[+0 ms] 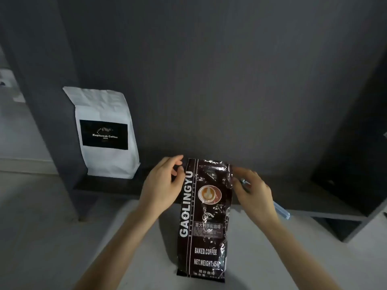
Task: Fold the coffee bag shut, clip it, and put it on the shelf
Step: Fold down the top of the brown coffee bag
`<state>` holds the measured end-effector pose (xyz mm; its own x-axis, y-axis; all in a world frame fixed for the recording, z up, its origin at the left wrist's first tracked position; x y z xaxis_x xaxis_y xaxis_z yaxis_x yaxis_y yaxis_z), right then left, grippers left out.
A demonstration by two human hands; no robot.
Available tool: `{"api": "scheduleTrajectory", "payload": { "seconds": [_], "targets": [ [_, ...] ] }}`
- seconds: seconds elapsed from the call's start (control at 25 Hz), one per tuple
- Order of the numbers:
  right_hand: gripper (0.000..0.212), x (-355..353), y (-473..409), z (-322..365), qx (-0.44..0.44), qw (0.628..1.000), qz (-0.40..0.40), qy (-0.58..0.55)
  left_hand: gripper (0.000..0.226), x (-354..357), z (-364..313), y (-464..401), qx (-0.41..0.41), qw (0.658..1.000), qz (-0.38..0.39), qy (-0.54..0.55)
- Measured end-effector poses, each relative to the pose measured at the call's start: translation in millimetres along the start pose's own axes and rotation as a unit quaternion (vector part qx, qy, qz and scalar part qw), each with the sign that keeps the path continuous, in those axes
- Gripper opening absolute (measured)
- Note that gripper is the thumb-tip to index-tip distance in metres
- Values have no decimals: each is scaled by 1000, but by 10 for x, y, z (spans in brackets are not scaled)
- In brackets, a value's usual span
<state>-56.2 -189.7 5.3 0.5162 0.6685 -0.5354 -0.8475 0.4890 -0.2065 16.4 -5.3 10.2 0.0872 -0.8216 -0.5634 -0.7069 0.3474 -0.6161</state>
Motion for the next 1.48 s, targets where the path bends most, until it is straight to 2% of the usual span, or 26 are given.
{"api": "scheduleTrajectory", "payload": {
  "seconds": [0.24,0.48,0.72,0.92,1.12,1.28,1.4,1.48],
  "targets": [
    [29,243,-29,-262,47,997,51,-27,38,318,279,178,-98,992,58,62],
    [28,337,8,-326,66,995,50,-54,30,405,307,290,-100,987,71,105],
    [32,305,162,-334,96,989,33,-105,30,288,152,401,-119,979,32,160],
    [29,285,465,-282,123,980,-23,-155,32,225,-4,614,-124,973,-6,194],
    [19,170,703,-265,123,973,-61,-184,17,154,-75,773,-144,961,-44,233],
    [11,70,859,-273,107,974,-89,-177,12,161,-142,924,-168,947,-77,265],
    [22,8,907,-270,95,978,-101,-155,21,137,-181,994,-167,941,-93,279],
    [17,-9,923,-297,96,979,-115,-140,22,128,-207,1014,-162,942,-91,280]
  ]
}}
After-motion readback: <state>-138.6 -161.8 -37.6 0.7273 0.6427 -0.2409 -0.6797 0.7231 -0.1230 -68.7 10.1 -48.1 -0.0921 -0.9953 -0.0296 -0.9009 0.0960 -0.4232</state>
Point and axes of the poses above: each hand's wrist, its own y-axis away from the middle knuckle, its own x-axis out of the palm, z = x × y, the point moved 2 cm from there along -y, towards the middle knuckle, and after that the axes turned 10 degrees about x, right-handed, at the moved point
